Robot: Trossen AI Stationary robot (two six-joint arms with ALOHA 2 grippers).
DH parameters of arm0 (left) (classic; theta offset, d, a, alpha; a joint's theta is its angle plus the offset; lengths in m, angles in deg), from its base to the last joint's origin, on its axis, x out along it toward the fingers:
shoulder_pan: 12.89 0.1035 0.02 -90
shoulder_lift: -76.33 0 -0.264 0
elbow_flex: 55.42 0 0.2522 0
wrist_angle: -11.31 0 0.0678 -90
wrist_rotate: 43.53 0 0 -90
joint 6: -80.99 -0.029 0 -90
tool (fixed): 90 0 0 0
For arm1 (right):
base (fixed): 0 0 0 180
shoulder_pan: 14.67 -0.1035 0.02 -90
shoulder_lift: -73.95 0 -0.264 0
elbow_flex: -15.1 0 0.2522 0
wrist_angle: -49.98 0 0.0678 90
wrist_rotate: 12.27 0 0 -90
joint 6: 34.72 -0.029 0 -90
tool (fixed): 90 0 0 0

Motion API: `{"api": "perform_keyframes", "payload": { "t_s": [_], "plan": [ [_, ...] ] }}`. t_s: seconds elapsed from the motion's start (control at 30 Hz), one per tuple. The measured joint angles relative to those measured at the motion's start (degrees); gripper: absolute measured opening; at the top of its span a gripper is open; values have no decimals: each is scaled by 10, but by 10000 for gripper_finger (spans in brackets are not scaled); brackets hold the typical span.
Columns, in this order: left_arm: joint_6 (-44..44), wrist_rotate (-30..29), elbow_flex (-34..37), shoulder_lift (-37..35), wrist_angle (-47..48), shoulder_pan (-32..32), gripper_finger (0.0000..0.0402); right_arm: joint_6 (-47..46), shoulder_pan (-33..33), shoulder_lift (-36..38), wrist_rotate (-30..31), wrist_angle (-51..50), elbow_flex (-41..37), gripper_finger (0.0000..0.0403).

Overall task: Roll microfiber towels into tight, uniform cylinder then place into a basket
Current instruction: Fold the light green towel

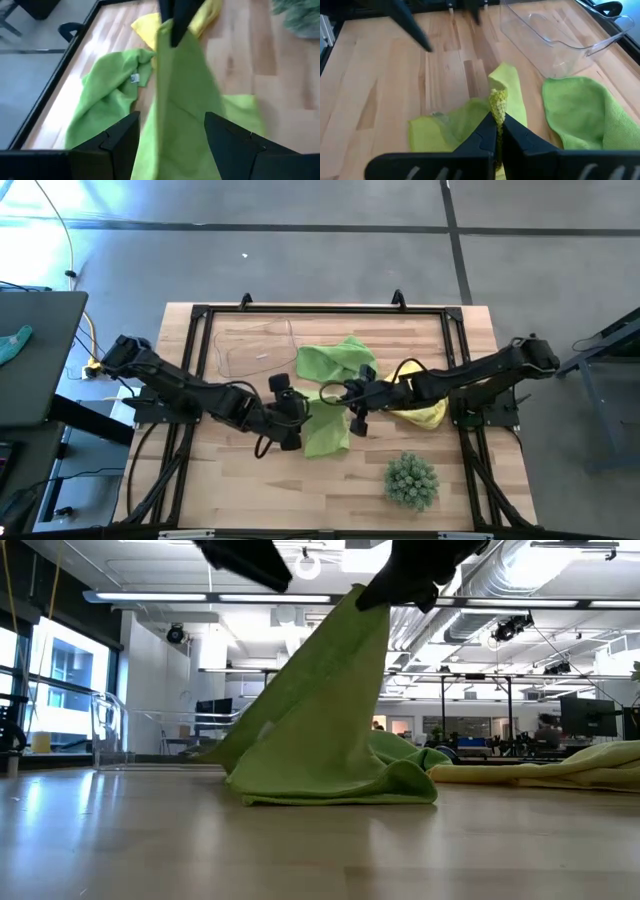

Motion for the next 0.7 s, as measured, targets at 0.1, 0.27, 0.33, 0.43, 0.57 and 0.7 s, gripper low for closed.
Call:
{"api": "perform_keyframes", "payload": {
  "t_s": [0.1, 0.27, 0.33, 0.43, 0.57, 0.7],
  "plan": [
    [-12, 2, 33, 0, -27, 17, 211, 0, 0, 0, 0, -1, 0, 0],
    [-13, 42, 94, 0, -81, 48, 211, 0, 0, 0, 0, 0, 0, 0],
    [-12, 66, 116, 0, -102, 57, 211, 0, 0, 0, 0, 0, 0, 0],
    [-11, 82, 153, 0, -129, 68, 211, 0, 0, 0, 0, 1, 0, 0],
    [-12, 82, 203, 0, -160, 78, 211, 0, 0, 0, 0, 1, 0, 0],
    [-12, 81, 240, 0, -180, 85, 211, 0, 0, 0, 1, 1, 0, 0]
  ]
}}
